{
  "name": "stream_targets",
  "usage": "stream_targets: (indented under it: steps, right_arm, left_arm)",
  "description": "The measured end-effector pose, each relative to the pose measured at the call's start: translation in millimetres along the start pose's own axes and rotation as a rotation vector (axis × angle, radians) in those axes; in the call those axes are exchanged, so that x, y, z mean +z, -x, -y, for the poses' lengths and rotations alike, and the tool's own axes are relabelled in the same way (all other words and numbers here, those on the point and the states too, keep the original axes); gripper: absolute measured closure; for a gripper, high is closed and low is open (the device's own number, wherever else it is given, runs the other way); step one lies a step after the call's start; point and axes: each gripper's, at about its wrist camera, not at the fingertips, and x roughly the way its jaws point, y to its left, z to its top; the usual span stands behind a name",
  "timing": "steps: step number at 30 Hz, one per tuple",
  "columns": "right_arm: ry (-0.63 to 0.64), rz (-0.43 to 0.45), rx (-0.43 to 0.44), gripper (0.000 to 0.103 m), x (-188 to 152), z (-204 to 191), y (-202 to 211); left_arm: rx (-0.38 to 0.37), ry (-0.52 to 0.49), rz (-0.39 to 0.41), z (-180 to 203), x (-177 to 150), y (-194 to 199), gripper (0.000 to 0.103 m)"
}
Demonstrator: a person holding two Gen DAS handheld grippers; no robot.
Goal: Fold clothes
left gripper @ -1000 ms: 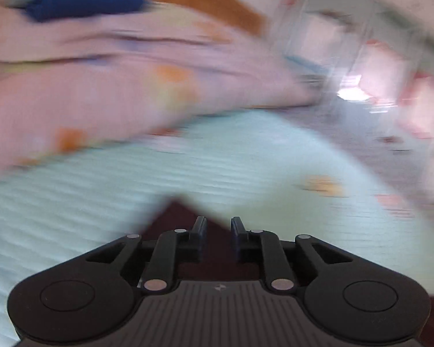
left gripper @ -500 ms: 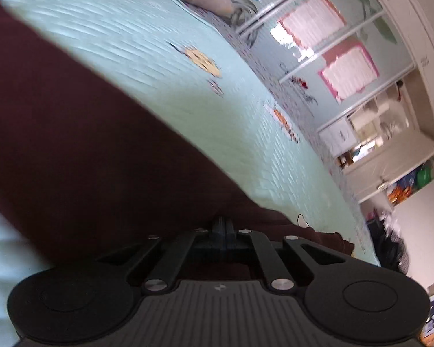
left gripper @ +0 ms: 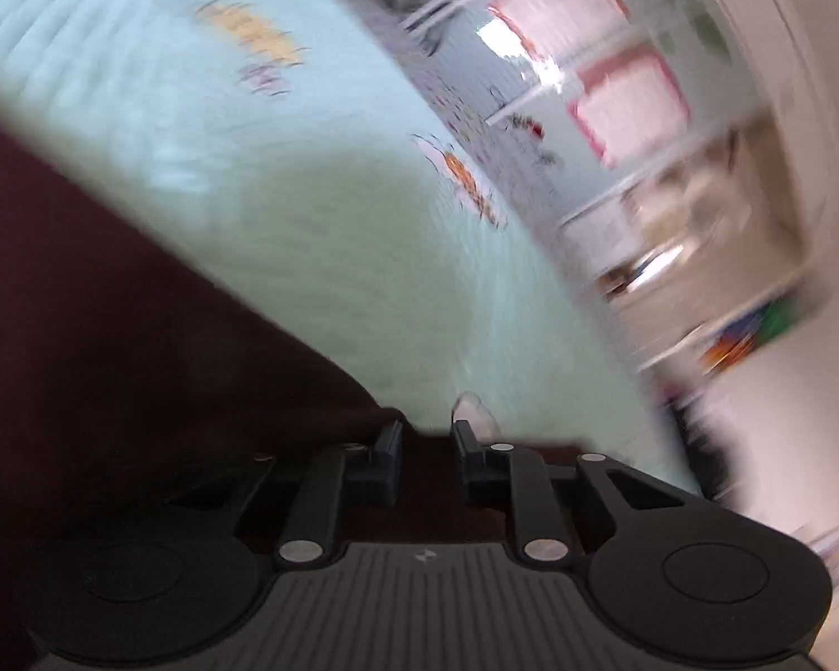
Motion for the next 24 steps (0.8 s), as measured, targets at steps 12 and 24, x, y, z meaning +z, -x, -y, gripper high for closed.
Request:
stream_targets:
  steps: [12,24]
  right_arm:
    - [-0.002,0.002,0.002,0.0,-0.9,5.5,-3.6]
    - [0.01,-0.007,-0.016,0.0,0.3,9.1,-6.0]
  left_arm:
    - [0.295,0.085,0.328,-90.3,92.2,179.4,0.028]
    - [0.651,-0.32,0.254,-82.4,71.5,226.8,0.015]
